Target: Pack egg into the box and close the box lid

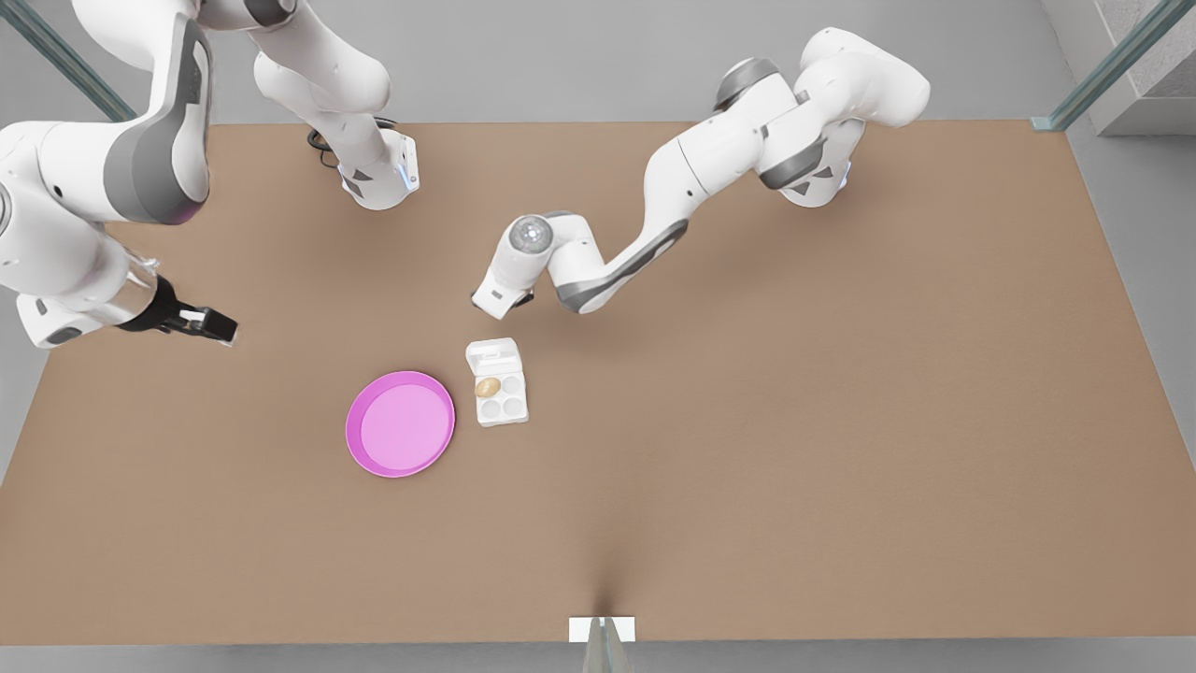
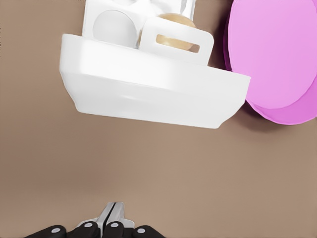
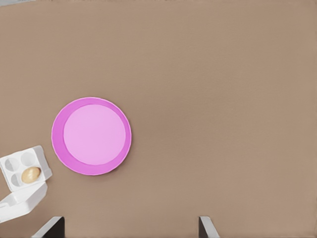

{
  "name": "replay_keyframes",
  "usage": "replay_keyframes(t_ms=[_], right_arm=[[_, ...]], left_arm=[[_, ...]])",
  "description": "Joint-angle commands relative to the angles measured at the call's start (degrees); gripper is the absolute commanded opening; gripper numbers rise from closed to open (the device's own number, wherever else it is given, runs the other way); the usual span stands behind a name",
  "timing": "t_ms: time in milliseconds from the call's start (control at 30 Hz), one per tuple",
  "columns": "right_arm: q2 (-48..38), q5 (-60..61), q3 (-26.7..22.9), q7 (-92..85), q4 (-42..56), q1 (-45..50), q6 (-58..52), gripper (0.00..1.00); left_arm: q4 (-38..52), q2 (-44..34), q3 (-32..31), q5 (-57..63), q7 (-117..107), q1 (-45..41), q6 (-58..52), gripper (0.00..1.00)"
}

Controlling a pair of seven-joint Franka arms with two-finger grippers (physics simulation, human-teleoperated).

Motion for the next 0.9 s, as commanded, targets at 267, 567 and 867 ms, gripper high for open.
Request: replay_keyframes(t_ms=[267,567,867], right_arm=[[0.0,-0.4,0.0,-3.8,0.3,-0.3,0.0,1.0],[4.0,-0.7,0.5,-3.8,0.7,4.7,0.0,1.0],[4.1,-0.3,0.2,-4.5,1.1,4.0,0.1,1.0]], left_arm=[[0.9,-0.8,3.8,0.6,-17.7,0.3,3.0,0.21],[3.5,-1.1,6.5,0.6,-17.8,0.3,3.0,0.21],[4.2,-1.1,7.6,0.5,-16.1,2.1,3.0,0.21]])
